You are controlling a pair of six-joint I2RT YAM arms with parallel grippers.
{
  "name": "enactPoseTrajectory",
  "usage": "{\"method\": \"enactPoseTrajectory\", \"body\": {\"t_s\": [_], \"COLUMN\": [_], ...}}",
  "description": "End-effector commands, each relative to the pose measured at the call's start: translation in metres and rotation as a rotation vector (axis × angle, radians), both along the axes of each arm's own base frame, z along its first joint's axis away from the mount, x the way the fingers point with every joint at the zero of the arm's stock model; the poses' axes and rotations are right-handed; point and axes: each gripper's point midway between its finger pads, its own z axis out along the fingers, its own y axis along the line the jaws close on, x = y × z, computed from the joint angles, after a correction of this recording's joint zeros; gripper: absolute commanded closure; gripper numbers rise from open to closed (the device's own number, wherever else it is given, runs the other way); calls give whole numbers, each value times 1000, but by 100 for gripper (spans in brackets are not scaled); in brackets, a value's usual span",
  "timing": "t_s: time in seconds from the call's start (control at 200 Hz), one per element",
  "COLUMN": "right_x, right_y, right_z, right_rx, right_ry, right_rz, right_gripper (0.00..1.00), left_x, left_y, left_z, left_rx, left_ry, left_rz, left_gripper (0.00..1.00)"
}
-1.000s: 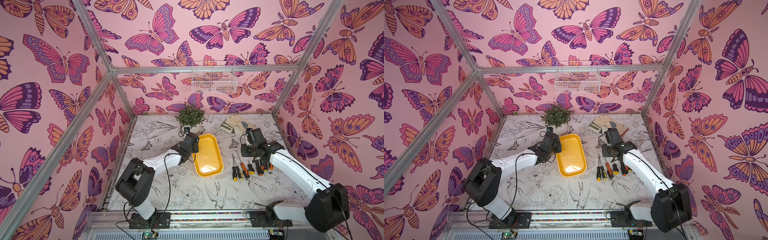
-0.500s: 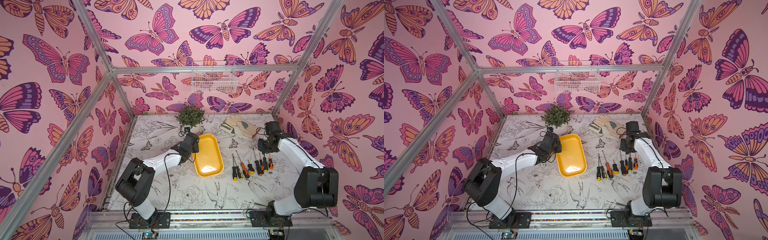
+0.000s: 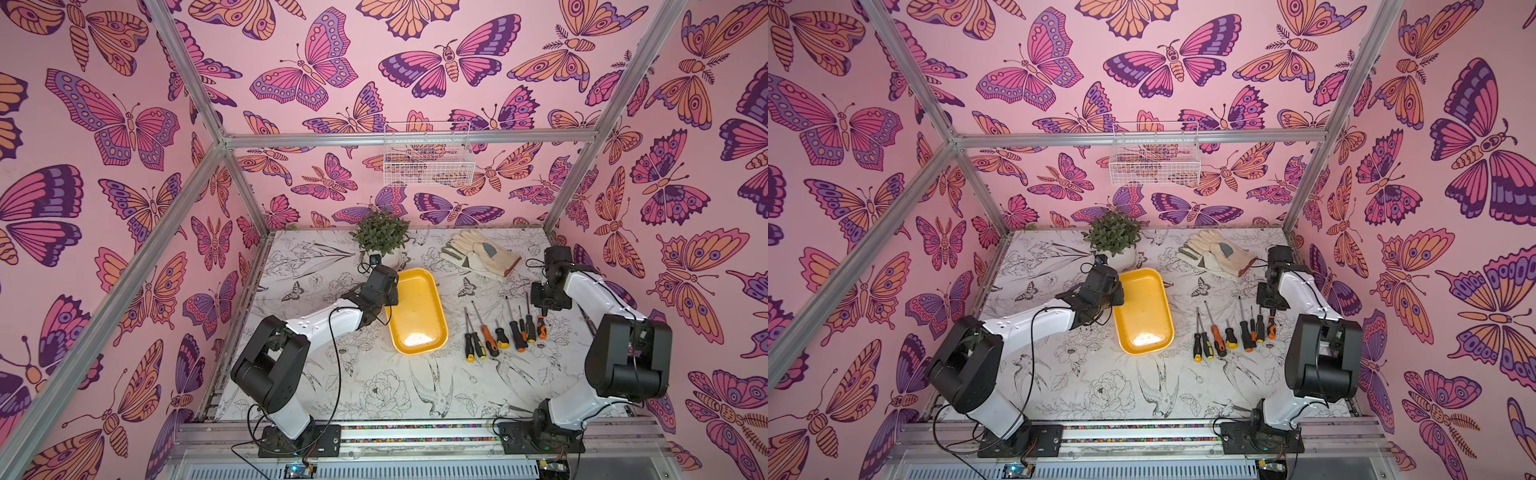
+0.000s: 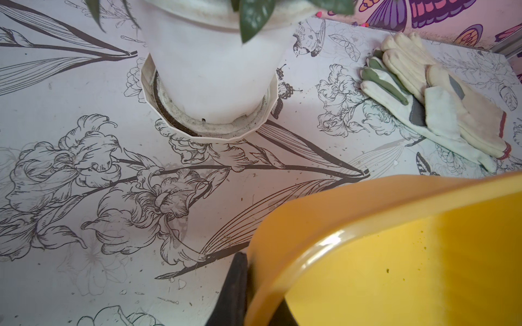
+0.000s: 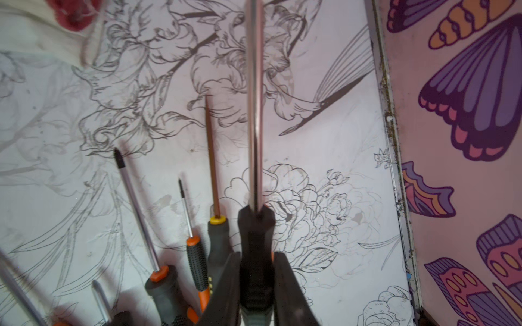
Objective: Take out the screwdriver from the storage box
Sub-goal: Place the screwdriver at the center of the board.
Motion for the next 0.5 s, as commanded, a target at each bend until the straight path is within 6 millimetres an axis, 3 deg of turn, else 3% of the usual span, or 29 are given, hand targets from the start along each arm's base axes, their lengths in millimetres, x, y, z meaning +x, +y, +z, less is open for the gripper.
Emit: {"method": "enactPoseTrajectory", "body": {"t_s": [0.0, 0.215, 0.491], "right_x": [-10, -22, -32], "right_y": [-15, -31, -30], "right_z": [-5, -18, -33], "right_rx": [-13, -25, 11], "right_ry": [29, 75, 110], "right_rz": [-31, -62, -51], "right_gripper": [100, 100, 100], "left_x": [0, -1, -1], "left_y": [-4, -3, -2], "left_z": [12, 12, 12], "left_rx": [-28, -33, -35], "left_ry": [-35, -40, -40], "left_rz": [-18, -17, -18], "left_gripper": [100, 100, 100]}}
